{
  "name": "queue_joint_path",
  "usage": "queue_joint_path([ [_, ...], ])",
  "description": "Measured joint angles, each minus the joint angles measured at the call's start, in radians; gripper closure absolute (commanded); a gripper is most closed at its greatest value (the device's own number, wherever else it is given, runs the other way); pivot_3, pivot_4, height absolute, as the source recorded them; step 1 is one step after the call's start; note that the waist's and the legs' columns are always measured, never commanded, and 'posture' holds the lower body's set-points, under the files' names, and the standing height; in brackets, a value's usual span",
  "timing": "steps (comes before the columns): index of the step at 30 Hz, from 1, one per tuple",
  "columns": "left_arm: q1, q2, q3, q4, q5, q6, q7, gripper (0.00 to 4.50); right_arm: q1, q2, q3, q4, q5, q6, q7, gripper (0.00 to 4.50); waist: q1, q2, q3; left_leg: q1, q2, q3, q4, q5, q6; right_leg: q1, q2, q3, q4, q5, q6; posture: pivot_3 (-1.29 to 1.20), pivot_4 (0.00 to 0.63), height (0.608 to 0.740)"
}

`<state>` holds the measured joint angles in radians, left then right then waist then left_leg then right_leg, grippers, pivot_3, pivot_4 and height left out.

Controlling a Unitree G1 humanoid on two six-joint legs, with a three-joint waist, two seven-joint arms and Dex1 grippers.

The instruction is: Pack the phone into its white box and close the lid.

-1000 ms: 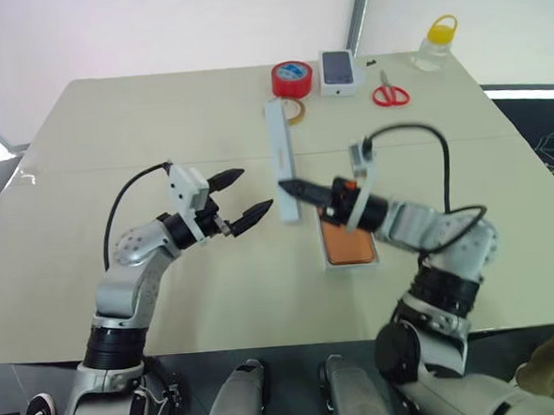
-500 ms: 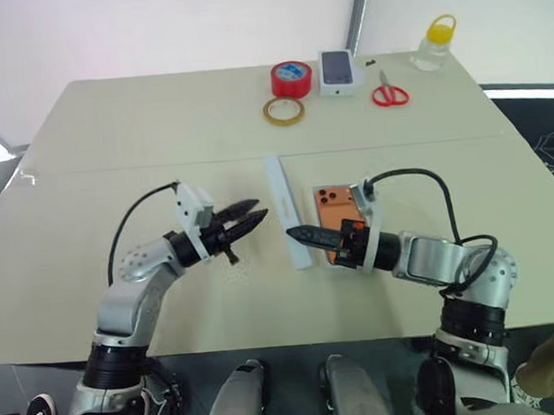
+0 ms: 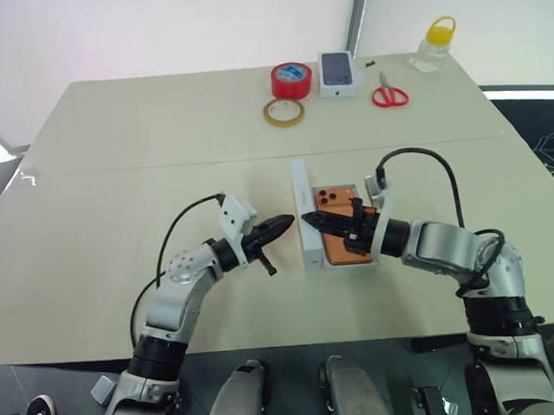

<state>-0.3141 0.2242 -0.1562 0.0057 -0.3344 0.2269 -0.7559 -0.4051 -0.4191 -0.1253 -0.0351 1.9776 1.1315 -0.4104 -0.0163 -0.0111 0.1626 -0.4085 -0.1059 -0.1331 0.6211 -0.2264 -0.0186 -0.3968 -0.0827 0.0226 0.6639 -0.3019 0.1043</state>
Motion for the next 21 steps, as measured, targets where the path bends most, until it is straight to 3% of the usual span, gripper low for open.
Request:
queue_joint_path([
  [2, -0.006, -0.006, 0.000, 0.011, 0.001, 0.000, -0.001, 4.50, 0.001, -0.026, 0.011, 0.001, 0.000, -0.009, 0.006, 3.62, 0.002, 0.000, 0.000, 0.000, 0.000, 0.000, 0.001, 0.000, 0.000, 0.001, 0.000, 0.000, 0.000, 0.000, 0.000, 0.00, 0.150, 0.740],
  [6, -0.020, -0.028, -0.009, 0.025, 0.011, -0.003, 0.000, 4.50, 0.005, -0.094, 0.022, 0.022, -0.028, -0.010, 0.043, 1.67, 0.004, 0.000, 0.000, -0.001, -0.001, 0.000, 0.002, -0.001, 0.001, 0.001, 0.000, 0.000, -0.001, 0.000, 0.000, 0.00, 0.150, 0.740],
  [13, -0.065, -0.087, -0.029, 0.081, 0.031, -0.019, 0.000, 4.50, 0.024, -0.297, -0.071, 0.020, -0.181, -0.002, 0.269, 1.67, 0.002, 0.000, 0.000, -0.001, 0.000, 0.001, 0.003, -0.002, 0.003, 0.001, 0.000, -0.001, -0.001, 0.000, 0.001, 0.00, 0.150, 0.740],
  [17, -0.115, -0.136, -0.046, 0.156, 0.044, -0.046, -0.005, 4.50, 0.033, -0.434, -0.071, -0.021, -0.450, -0.033, 0.489, 1.67, 0.006, 0.000, 0.001, -0.001, 0.000, 0.001, 0.005, -0.002, 0.003, 0.001, 0.001, -0.003, 0.000, -0.001, 0.001, 0.00, 0.150, 0.740],
  [21, -0.141, -0.173, -0.057, 0.210, 0.049, -0.061, -0.012, 4.50, 0.043, -0.483, -0.002, -0.043, -0.761, -0.154, 0.656, 1.67, 0.003, -0.001, 0.001, -0.001, 0.000, 0.001, 0.006, -0.003, 0.004, 0.002, 0.001, -0.003, -0.001, -0.001, 0.002, 0.00, 0.150, 0.740],
])
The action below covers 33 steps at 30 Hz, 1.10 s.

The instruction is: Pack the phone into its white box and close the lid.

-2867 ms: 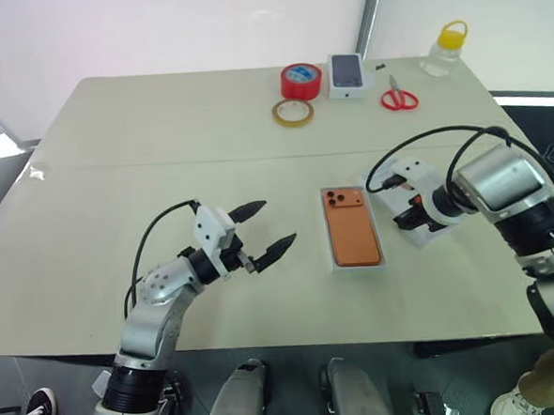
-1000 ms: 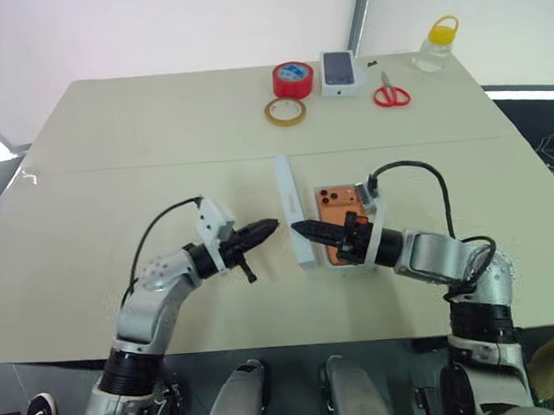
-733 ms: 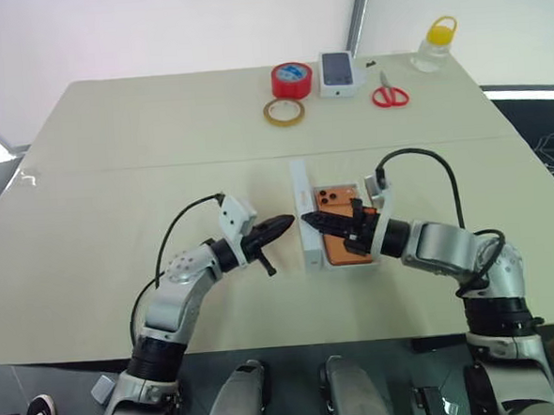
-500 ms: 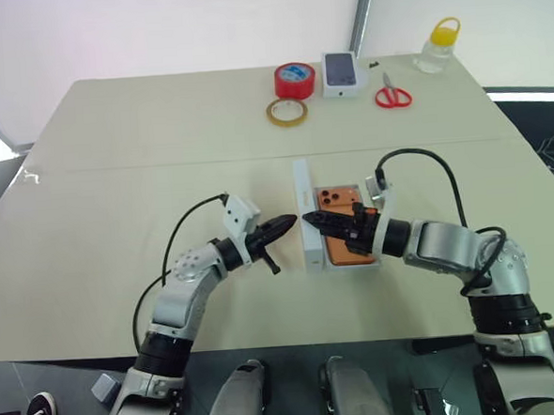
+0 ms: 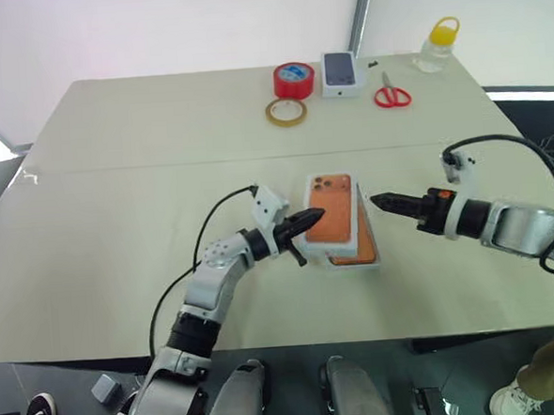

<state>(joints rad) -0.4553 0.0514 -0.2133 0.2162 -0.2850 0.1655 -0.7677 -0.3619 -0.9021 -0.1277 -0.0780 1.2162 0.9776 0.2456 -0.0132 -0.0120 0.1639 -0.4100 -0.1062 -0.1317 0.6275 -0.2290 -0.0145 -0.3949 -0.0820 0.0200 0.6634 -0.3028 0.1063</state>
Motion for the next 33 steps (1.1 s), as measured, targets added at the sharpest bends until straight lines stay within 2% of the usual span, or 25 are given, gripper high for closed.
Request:
queue_joint_path([
  [2, -0.008, -0.009, -0.002, 0.008, 0.001, 0.000, -0.003, 4.50, 0.002, 0.000, 0.049, -0.018, -0.130, -0.063, 0.051, 1.67, 0.000, 0.000, 0.000, 0.000, 0.000, 0.000, 0.000, 0.000, 0.000, 0.000, 0.000, 0.000, 0.000, 0.000, 0.000, 0.00, 0.150, 0.740],
  [3, -0.013, -0.010, -0.001, 0.008, 0.001, 0.000, -0.004, 4.50, 0.002, 0.000, 0.084, -0.038, -0.210, -0.102, 0.079, 2.21, 0.000, 0.000, 0.000, 0.000, 0.000, 0.000, 0.000, 0.000, 0.000, 0.000, 0.000, 0.000, 0.000, 0.000, 0.000, 0.00, 0.150, 0.740],
  [5, -0.022, 0.003, 0.003, 0.004, -0.002, 0.002, -0.005, 4.50, 0.001, 0.013, 0.133, -0.060, -0.329, -0.169, 0.119, 3.01, 0.000, 0.000, 0.000, 0.000, 0.000, 0.000, 0.000, 0.000, 0.000, 0.000, 0.000, 0.000, 0.000, 0.000, 0.000, 0.00, 0.150, 0.740],
  [7, -0.024, 0.018, 0.020, -0.005, -0.010, 0.008, -0.005, 4.50, 0.000, 0.037, 0.169, -0.061, -0.437, -0.232, 0.142, 4.15, 0.002, -0.001, 0.001, 0.000, 0.000, 0.000, 0.000, 0.000, 0.000, 0.000, 0.000, 0.000, 0.000, 0.000, 0.000, 0.00, 0.150, 0.740],
  [8, -0.025, 0.028, 0.036, -0.007, -0.013, 0.012, 0.000, 4.50, -0.001, 0.044, 0.191, -0.060, -0.498, -0.267, 0.150, 4.43, 0.002, -0.001, 0.001, 0.000, 0.000, 0.000, 0.000, 0.000, 0.000, 0.000, 0.000, 0.000, 0.000, 0.000, 0.000, 0.00, 0.150, 0.740],
  [12, -0.052, 0.069, 0.108, 0.008, -0.014, 0.023, 0.048, 4.50, -0.003, 0.097, 0.218, -0.048, -0.649, -0.336, 0.159, 4.43, 0.003, -0.001, 0.001, 0.000, 0.000, -0.001, 0.000, 0.000, -0.001, 0.000, 0.000, 0.001, 0.000, 0.000, 0.000, 0.00, 0.150, 0.740],
  [19, -0.151, 0.139, 0.147, 0.222, 0.105, -0.030, 0.173, 4.50, -0.028, 0.161, 0.261, -0.015, -0.821, -0.362, 0.171, 4.43, 0.004, -0.002, 0.001, 0.000, -0.001, -0.001, 0.000, 0.000, -0.001, -0.001, 0.000, 0.001, 0.000, 0.000, 0.000, 0.00, 0.150, 0.740],
  [26, -0.229, 0.112, 0.121, 0.398, 0.155, -0.019, 0.161, 4.50, -0.032, 0.196, 0.262, -0.018, -0.882, -0.363, 0.216, 4.43, 0.006, -0.002, 0.002, 0.000, -0.002, -0.001, 0.001, 0.000, -0.001, -0.001, -0.001, 0.000, 0.001, 0.000, 0.000, 0.00, 0.150, 0.740],
  [33, -0.252, 0.047, 0.125, 0.389, 0.107, 0.105, 0.074, 4.50, -0.032, 0.213, 0.261, -0.032, -0.925, -0.363, 0.236, 4.43, 0.003, -0.002, 0.001, 0.000, -0.002, -0.001, 0.001, 0.000, -0.001, -0.001, -0.001, 0.000, 0.001, 0.000, 0.001, 0.00, 0.150, 0.740],
])
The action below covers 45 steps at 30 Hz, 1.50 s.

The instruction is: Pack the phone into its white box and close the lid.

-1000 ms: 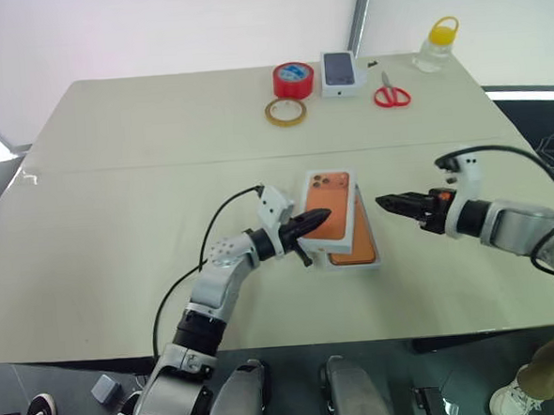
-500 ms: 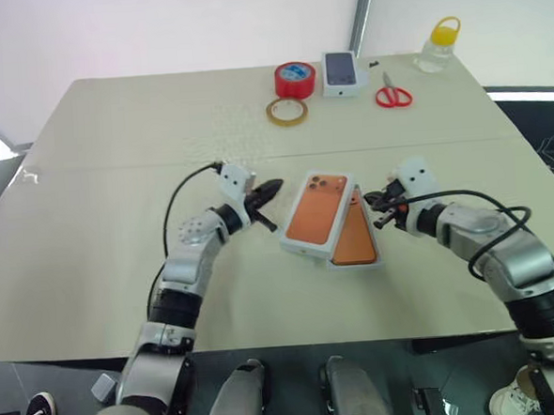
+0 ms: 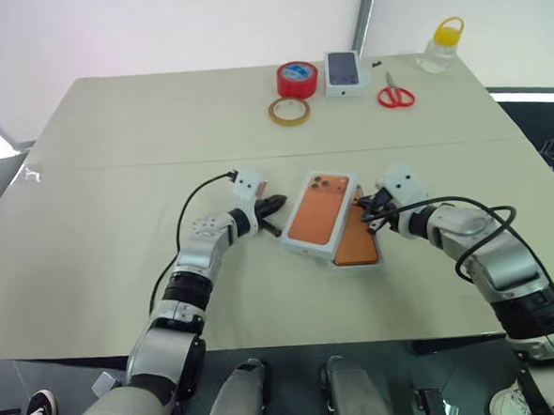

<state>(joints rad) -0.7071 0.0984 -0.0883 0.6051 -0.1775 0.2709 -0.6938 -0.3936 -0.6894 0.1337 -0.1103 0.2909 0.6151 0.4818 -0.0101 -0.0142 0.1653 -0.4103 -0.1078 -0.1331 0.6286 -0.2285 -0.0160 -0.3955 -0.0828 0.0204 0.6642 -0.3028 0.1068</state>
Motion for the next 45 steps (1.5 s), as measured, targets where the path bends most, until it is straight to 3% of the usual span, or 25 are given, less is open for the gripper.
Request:
queue_joint_path([
  [16, 0.062, -0.030, -0.089, -0.190, -0.008, 0.179, -0.088, 4.50, 0.044, -0.019, -0.073, -0.047, -0.054, 0.024, 0.043, 4.43, 0.000, 0.000, 0.000, 0.000, 0.000, 0.000, 0.000, 0.000, 0.000, 0.000, 0.000, 0.001, 0.000, 0.000, 0.000, 0.00, 0.150, 0.740],
  [41, 0.139, -0.013, -0.114, -0.295, -0.006, 0.192, -0.051, 4.50, 0.129, -0.029, -0.062, -0.085, -0.140, 0.026, 0.100, 4.43, -0.002, 0.000, 0.000, 0.000, 0.000, 0.000, 0.000, 0.000, -0.001, 0.000, 0.000, 0.001, 0.001, 0.000, 0.000, 0.00, 0.150, 0.740],
  [45, 0.129, -0.010, -0.082, -0.290, -0.010, 0.172, -0.029, 4.50, 0.125, -0.085, -0.064, -0.070, -0.157, -0.006, 0.147, 4.43, 0.000, 0.000, 0.000, 0.000, 0.000, 0.000, 0.000, 0.000, -0.001, 0.000, 0.000, 0.001, 0.001, 0.000, 0.000, 0.00, 0.150, 0.740],
])
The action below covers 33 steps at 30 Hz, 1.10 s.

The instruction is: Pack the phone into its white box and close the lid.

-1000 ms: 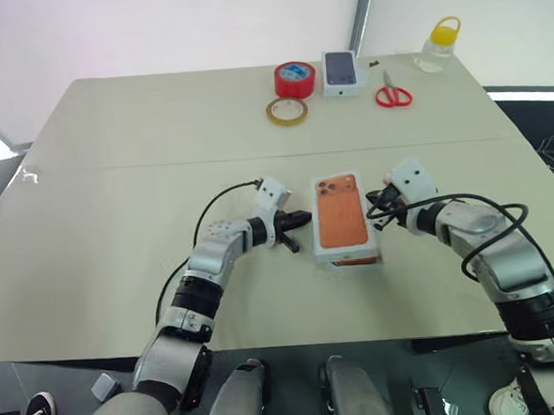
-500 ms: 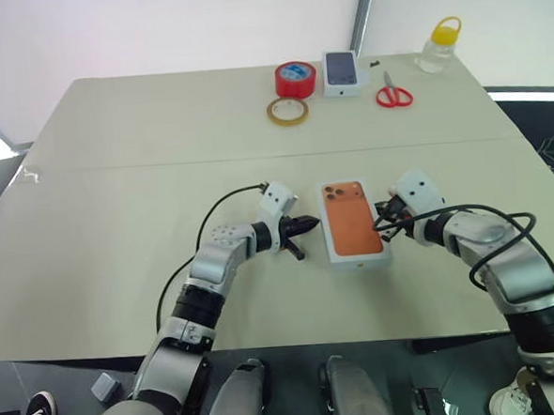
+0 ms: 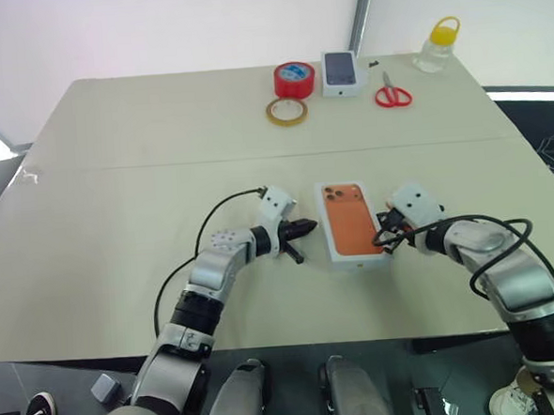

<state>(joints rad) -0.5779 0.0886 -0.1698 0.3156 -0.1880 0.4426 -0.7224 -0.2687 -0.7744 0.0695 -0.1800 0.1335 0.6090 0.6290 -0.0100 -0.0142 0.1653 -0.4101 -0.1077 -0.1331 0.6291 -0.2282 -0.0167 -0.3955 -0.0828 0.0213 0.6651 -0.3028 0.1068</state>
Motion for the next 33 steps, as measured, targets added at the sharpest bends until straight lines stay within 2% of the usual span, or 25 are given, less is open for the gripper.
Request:
queue_joint_path([
  [6, -0.138, -0.028, 0.106, 0.045, -0.044, -0.055, 0.039, 4.50, -0.076, -0.056, -0.073, 0.093, 0.017, -0.028, 0.069, 4.43, 0.000, 0.000, 0.000, 0.000, 0.000, 0.000, 0.000, 0.000, 0.000, 0.000, 0.000, -0.001, 0.000, 0.000, 0.000, 0.00, 0.150, 0.740],
  [12, -0.272, -0.101, 0.131, 0.204, -0.059, -0.130, 0.047, 4.50, -0.093, -0.021, -0.164, 0.017, 0.189, 0.002, 0.176, 4.43, 0.001, -0.001, 0.000, 0.000, 0.000, 0.000, 0.001, 0.001, -0.001, 0.001, 0.000, -0.002, -0.001, 0.000, 0.000, 0.00, 0.150, 0.740],
  [16, -0.307, -0.136, 0.100, 0.349, -0.029, -0.193, 0.031, 4.50, -0.012, -0.017, -0.148, -0.078, 0.255, 0.035, 0.242, 4.43, 0.001, -0.001, 0.000, 0.000, 0.000, 0.000, 0.001, 0.000, 0.000, 0.001, 0.000, -0.002, -0.001, 0.000, 0.000, 0.00, 0.150, 0.740],
  [19, -0.313, -0.139, 0.049, 0.459, 0.024, -0.213, 0.015, 4.50, 0.072, -0.038, -0.066, -0.121, 0.202, 0.008, 0.252, 4.43, -0.002, -0.001, 0.000, 0.000, 0.000, 0.000, 0.001, 0.000, 0.000, 0.000, 0.001, -0.002, 0.000, 0.000, 0.001, 0.00, 0.150, 0.740],
  [22, -0.321, -0.131, 0.002, 0.490, 0.078, -0.240, 0.002, 4.50, 0.098, -0.058, -0.013, -0.167, 0.151, -0.016, 0.239, 4.43, -0.002, 0.000, -0.001, 0.002, 0.000, 0.000, 0.001, 0.000, 0.000, 0.003, 0.001, -0.002, 0.000, 0.000, 0.001, 0.00, 0.150, 0.740],
  [28, -0.318, -0.119, -0.006, 0.488, 0.092, -0.250, -0.017, 4.50, 0.098, -0.074, 0.009, -0.186, 0.105, -0.046, 0.242, 4.43, -0.002, -0.003, -0.003, 0.003, 0.000, 0.000, 0.001, -0.001, 0.000, 0.005, 0.000, -0.002, -0.001, -0.001, 0.002, 0.00, 0.150, 0.740],
  [33, -0.301, -0.109, 0.026, 0.456, 0.068, -0.225, -0.026, 4.50, -0.005, 0.017, -0.002, -0.106, 0.127, 0.032, 0.191, 4.43, -0.007, -0.003, -0.003, 0.003, 0.001, 0.000, 0.001, 0.000, 0.000, 0.003, 0.001, -0.001, 0.000, -0.001, 0.001, 0.00, 0.150, 0.740],
])
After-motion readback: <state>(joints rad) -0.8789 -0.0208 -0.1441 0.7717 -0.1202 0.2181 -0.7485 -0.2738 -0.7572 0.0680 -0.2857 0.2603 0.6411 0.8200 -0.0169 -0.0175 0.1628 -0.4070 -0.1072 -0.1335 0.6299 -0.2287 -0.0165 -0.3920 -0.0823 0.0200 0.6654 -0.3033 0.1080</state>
